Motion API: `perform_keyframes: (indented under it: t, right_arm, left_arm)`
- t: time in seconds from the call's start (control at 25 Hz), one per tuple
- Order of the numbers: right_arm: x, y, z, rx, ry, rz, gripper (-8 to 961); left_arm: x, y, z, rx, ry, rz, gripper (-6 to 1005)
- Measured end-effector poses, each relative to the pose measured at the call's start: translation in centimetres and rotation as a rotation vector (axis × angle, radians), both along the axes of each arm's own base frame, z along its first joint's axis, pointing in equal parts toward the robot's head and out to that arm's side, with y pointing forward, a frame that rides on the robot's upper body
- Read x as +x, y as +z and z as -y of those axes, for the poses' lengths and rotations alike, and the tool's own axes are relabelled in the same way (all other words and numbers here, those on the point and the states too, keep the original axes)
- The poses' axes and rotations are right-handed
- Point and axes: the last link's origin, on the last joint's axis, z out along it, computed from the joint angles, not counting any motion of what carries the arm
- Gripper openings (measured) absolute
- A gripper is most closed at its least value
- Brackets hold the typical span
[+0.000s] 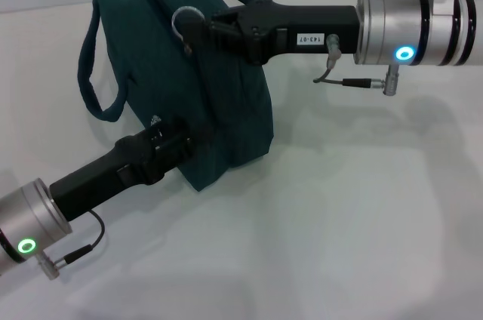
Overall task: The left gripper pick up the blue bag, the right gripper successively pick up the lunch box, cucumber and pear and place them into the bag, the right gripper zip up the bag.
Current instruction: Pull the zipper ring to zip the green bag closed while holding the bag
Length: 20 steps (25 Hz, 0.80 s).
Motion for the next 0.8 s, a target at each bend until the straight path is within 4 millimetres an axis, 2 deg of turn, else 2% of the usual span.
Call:
perform_keyframes:
  t: [0.2, 0.52, 0.8]
  right_arm:
    - [-0.2, 0.4, 0.2, 0.000, 0.020, -0.015, 13]
    - [-0.3, 1.5, -1.4, 0.109, 0.001, -0.033, 13]
    - [-0.9, 1.2, -2.2, 0.130, 0.003, -0.024, 13]
  left_arm:
    - [-0.1, 0.1, 0.0, 0.002, 0.001, -0.002, 699]
    - [0.2, -0.4, -0.4, -0.013, -0.018, -0.039, 699]
    - [0.2, -1.0, -0.4, -0.045, -0.036, -0.085, 683]
